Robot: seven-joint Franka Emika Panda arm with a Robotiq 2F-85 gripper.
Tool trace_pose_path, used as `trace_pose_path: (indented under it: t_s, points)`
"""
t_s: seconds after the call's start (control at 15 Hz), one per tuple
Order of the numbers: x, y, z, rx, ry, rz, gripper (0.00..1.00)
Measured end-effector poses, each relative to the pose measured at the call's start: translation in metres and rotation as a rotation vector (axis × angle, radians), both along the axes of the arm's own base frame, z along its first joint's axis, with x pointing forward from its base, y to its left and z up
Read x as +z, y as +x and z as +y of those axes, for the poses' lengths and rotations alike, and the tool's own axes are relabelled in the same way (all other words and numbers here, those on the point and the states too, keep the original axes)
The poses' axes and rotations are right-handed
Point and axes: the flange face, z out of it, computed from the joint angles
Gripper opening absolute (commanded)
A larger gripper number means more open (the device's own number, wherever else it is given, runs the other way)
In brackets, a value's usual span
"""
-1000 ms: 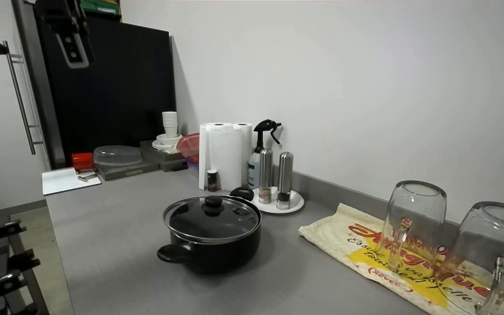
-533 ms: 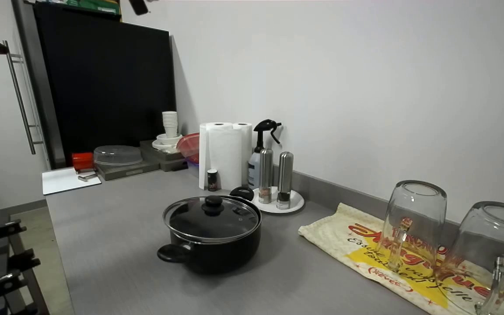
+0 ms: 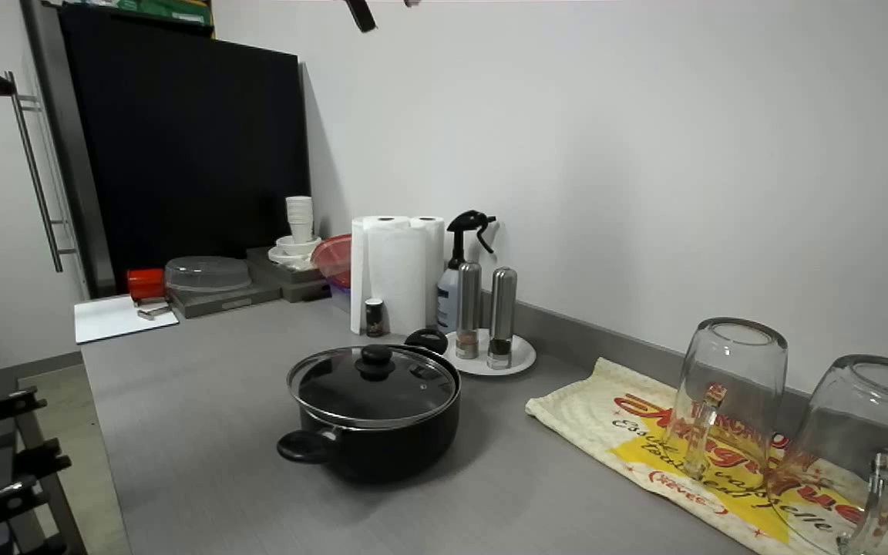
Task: Remove the glass lid from the top of the black pot
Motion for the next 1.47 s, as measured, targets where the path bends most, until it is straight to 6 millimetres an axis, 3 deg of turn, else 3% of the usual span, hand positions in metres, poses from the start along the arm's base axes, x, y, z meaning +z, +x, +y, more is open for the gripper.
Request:
trace_pose_path:
  t_s: [0.33,0.6,1.0,1.47]
  points:
    - [-0.099,0.086,-0.001,0.010,-0.007,0.181,1.00]
    - [-0.184,0.126,-0.004,0.010,0.005,0.342,1.00]
    - [-0.279,0.128,-0.012,0.001,0.030,0.553,1.00]
    - [-0.339,0.113,-0.021,-0.010,0.038,0.717,1.00]
